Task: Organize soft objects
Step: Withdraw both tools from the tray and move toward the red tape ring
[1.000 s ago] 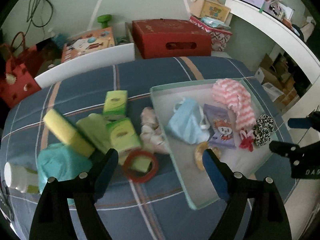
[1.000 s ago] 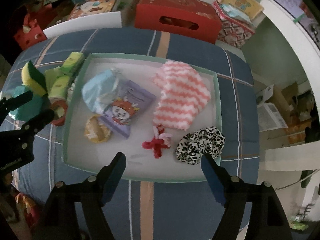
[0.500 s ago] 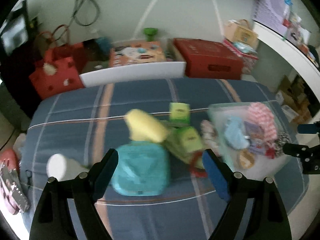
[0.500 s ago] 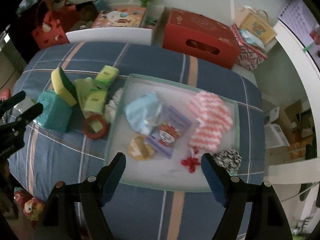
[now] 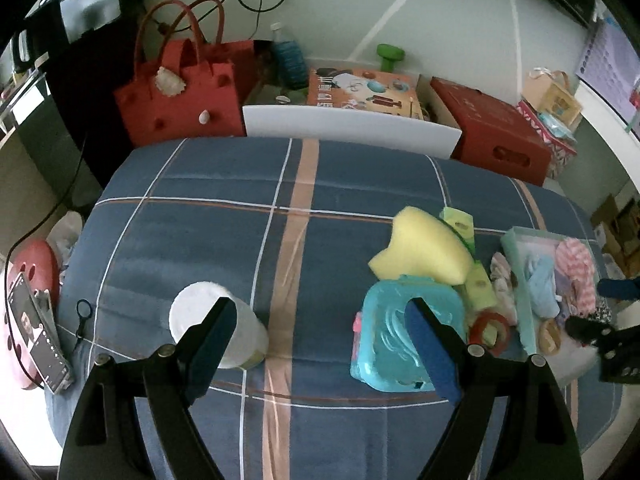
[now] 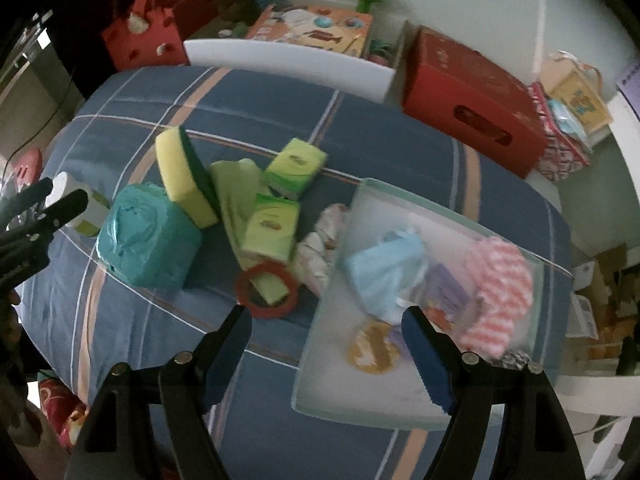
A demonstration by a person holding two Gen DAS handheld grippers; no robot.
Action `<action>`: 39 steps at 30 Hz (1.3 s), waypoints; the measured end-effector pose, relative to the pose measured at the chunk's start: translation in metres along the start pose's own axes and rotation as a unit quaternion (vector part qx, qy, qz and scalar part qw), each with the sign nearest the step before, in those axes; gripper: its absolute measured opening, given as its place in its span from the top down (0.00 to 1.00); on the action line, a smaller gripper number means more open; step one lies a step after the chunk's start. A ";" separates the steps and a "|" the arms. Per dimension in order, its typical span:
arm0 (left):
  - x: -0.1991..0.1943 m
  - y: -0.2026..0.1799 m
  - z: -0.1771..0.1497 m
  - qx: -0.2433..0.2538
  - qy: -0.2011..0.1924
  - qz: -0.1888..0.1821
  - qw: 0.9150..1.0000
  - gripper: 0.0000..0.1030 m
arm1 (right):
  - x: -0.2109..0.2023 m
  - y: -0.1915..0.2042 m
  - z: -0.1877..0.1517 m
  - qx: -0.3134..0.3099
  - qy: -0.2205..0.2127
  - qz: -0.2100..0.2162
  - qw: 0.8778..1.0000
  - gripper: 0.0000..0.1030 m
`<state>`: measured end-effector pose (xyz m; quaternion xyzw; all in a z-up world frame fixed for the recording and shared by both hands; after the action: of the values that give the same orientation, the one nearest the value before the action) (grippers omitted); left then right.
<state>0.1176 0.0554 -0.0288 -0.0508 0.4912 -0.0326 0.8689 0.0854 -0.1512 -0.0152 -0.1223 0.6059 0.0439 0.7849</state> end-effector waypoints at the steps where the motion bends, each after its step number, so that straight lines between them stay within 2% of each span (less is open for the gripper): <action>1: 0.001 0.000 0.000 0.000 0.000 -0.001 1.000 0.16 | 0.005 0.004 0.002 -0.004 0.003 0.001 1.000 0.22; 4: 0.006 0.001 0.002 0.002 0.006 0.001 1.000 0.15 | 0.017 0.011 0.005 -0.010 0.012 0.003 1.000 0.22; 7: 0.012 0.001 0.004 0.001 0.013 -0.001 1.000 0.06 | 0.027 0.013 0.007 -0.011 0.021 0.003 1.000 0.22; 14: 0.016 0.002 0.009 -0.005 0.020 -0.006 1.000 0.06 | 0.050 0.015 0.014 -0.003 0.035 0.013 0.999 0.22; 25: 0.026 -0.001 0.011 -0.013 0.041 -0.009 0.999 0.06 | 0.079 0.037 0.015 -0.016 0.049 0.061 0.997 0.22; 39: 0.032 -0.013 0.014 -0.004 0.054 -0.018 0.998 0.06 | 0.112 0.057 0.013 -0.032 0.074 0.072 0.994 0.22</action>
<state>0.1464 0.0403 -0.0470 -0.0612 0.5365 -0.0496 0.8402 0.1149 -0.1019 -0.1278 -0.1065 0.6676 0.1107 0.7285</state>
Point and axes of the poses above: each gripper's, at about its wrist camera, not at the fingertips, and x roughly the way its jaws point, y to its left, z to its top, the point moved 5 cm from there along x, roughly the way its jaws point, and after that the axes turned 5 degrees about -x, right-handed, at the moved point
